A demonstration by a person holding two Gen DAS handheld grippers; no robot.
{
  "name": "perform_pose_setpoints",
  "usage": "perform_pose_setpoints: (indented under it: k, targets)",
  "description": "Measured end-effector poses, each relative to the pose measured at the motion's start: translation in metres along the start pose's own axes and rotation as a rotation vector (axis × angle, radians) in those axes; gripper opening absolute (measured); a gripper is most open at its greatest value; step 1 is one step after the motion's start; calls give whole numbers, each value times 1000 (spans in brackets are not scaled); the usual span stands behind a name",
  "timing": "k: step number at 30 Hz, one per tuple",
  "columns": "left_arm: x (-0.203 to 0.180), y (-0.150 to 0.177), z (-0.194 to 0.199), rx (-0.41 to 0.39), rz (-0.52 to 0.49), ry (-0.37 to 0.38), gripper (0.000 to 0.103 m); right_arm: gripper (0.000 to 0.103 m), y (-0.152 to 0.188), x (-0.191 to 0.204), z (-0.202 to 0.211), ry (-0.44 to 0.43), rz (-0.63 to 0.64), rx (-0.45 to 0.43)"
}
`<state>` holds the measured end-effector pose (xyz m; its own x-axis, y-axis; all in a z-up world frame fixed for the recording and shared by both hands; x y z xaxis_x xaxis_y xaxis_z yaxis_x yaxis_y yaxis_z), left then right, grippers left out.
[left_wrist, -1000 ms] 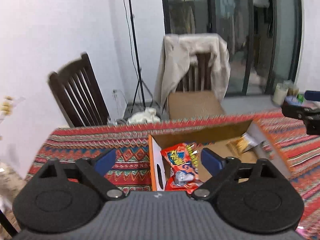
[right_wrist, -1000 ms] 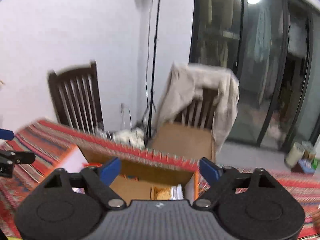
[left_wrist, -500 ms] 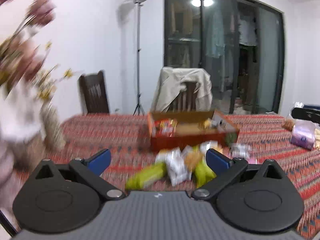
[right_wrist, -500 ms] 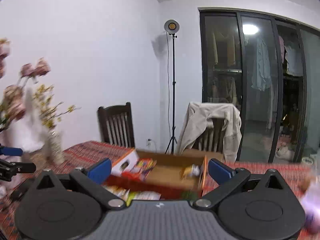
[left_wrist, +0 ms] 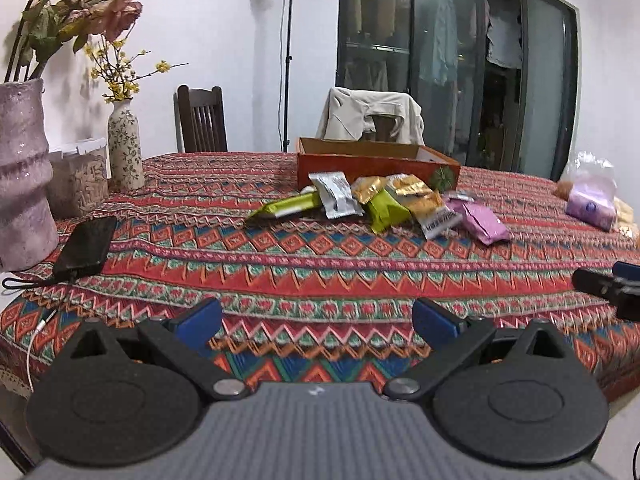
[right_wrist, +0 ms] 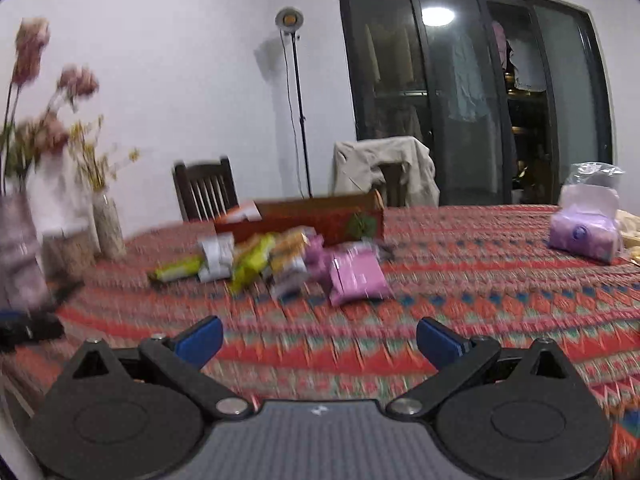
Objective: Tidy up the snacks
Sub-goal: 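Move both grippers back over the snack pile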
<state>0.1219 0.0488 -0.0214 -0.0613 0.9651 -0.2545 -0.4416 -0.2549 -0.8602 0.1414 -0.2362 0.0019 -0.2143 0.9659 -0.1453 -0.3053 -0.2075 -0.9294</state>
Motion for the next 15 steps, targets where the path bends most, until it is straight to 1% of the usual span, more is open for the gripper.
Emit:
perform_pose_setpoints:
  k: [2, 4, 11, 15]
  targets:
    - [-2, 3, -3, 13, -11, 6, 103, 103, 13, 6, 0, 20, 28, 15]
    - [-4, 2, -8, 17, -15, 3, 103, 103, 16, 10, -4, 19, 47, 25]
    - [-2, -2, -30, 32, -1, -19, 103, 103, 18, 8, -22, 2, 9, 32]
    - [-3, -11, -48, 42, -5, -12, 103, 103, 14, 4, -37, -8, 3, 35]
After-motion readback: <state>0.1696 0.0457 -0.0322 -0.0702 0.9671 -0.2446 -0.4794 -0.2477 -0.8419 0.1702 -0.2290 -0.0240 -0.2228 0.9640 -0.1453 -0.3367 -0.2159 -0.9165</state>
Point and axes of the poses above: each gripper's, at about its wrist camera, not at the fingertips, and z roughly against the way its jaws point, x to its left, y to its underside, the point moved 5 cm from there along -z, roughly the way its jaws point, and after that the axes turned 15 degrees about z, right-handed, at the moved point
